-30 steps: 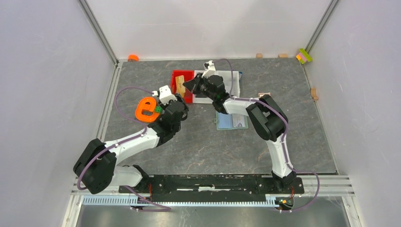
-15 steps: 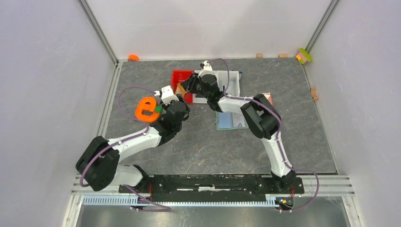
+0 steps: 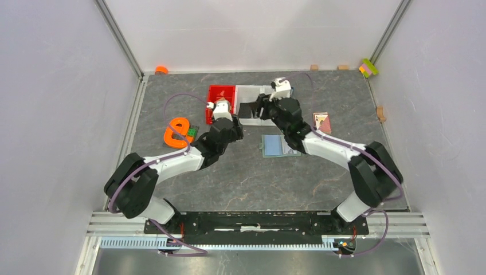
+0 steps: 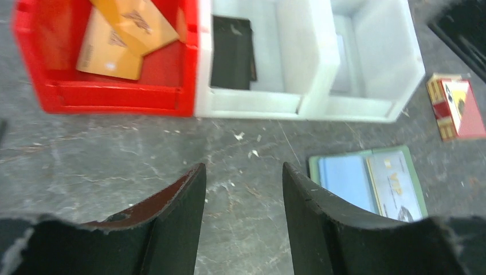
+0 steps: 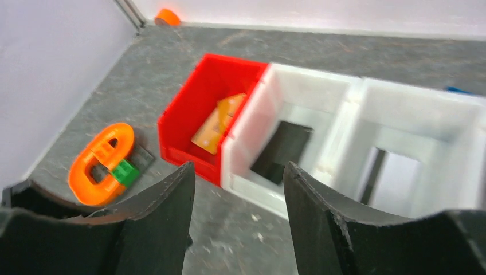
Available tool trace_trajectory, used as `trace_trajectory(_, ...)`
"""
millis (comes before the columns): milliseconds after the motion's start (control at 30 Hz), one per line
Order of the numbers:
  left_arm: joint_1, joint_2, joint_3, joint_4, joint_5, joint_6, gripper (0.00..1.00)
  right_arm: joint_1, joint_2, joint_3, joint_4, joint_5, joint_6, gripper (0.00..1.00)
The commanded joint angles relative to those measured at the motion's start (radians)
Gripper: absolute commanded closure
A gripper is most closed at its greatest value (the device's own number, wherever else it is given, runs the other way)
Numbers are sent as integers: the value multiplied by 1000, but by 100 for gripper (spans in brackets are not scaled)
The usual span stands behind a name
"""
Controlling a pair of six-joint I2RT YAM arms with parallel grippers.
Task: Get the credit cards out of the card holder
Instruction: Place the credit card in the storage box, then remove the credit card from the card holder.
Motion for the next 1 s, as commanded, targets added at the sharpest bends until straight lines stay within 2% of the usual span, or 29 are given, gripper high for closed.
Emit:
trace_trajectory(0, -4, 59, 37, 25, 170, 30, 41, -19, -129, -200, -28, 91, -88, 37)
trace_trajectory(100, -5, 122, 63, 27, 251, -4, 40, -46, -224, -348, 12, 132, -106, 32)
trace_trajectory(200, -9, 197, 105, 17, 327, -31, 40, -76, -293, -448, 15, 178, -103, 22)
trace_trajectory(367, -16, 268, 123, 12, 399, -22, 40, -125, -355, -547, 17, 163, -47, 22)
trace_trajectory(500, -16, 313, 172, -19, 486, -19, 41, -165, -369, -573, -70, 139, -23, 23)
trace_trajectory(700, -18, 350, 226, -76, 541, -15, 41, -296, -379, -647, -104, -52, 18, 25)
trace_trajectory(967, -17, 445, 316, -149, 610, -24, 45, -365, -322, -602, -198, -296, 46, 31)
